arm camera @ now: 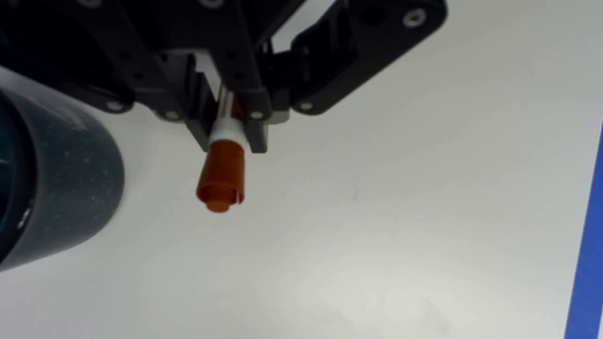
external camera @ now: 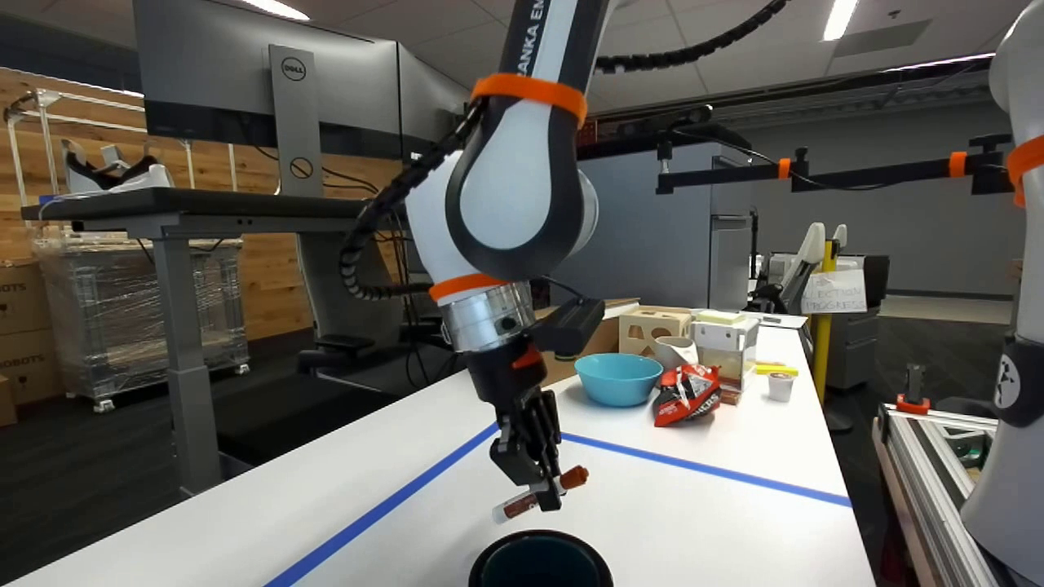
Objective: Remove the marker from the cup
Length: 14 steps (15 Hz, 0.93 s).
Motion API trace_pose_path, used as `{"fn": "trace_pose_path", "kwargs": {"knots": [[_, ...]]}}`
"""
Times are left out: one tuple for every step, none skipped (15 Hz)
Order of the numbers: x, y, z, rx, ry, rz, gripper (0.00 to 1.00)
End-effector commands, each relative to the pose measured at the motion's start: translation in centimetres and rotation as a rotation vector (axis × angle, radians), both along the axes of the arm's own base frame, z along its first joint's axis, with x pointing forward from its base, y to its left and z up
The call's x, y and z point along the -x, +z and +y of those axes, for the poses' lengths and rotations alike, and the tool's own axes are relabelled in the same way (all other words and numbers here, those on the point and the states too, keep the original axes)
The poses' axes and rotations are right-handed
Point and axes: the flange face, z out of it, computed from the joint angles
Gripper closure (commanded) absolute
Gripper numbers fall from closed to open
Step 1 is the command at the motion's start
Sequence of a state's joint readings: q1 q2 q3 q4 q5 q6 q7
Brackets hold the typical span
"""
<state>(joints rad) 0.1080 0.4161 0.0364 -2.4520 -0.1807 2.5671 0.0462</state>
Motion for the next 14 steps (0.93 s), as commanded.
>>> {"fn": "trace_pose_path", "kwargs": {"knots": [[-2.0, -3.8, 0.2, 0.017, 0.015, 0.022, 0.95], [-2.2, -4.7, 0.3, 0.019, 0.015, 0.031, 0.95], [-2.3, -5.2, 0.5, 0.019, 0.016, 0.04, 0.86], [-2.4, -5.5, 0.7, 0.021, 0.017, 0.041, 0.55], [-2.4, -5.7, 0.9, 0.022, 0.02, 0.041, 0.53], [-2.3, -5.8, 1.1, 0.022, 0.022, 0.046, 0.48], [-2.0, -5.5, 1.5, 0.022, 0.027, 0.048, 0.39], [-1.7, -5.1, 1.8, 0.017, 0.033, 0.05, 0.32], [-1.3, -4.3, 2.1, 0.016, 0.036, 0.046, 0.25], [-0.9, -3.5, 2.5, 0.014, 0.042, 0.044, 0.16], [-0.5, -2.4, 2.7, 0.016, 0.042, 0.034, 0.1], [0.1, -1.2, 2.8, 0.017, 0.043, 0.023, 0.01], [0.7, 0.1, 2.7, 0.021, 0.034, 0.006, 0.0], [1.3, 1.4, 2.6, 0.024, 0.021, -0.009, 0.0]]}}
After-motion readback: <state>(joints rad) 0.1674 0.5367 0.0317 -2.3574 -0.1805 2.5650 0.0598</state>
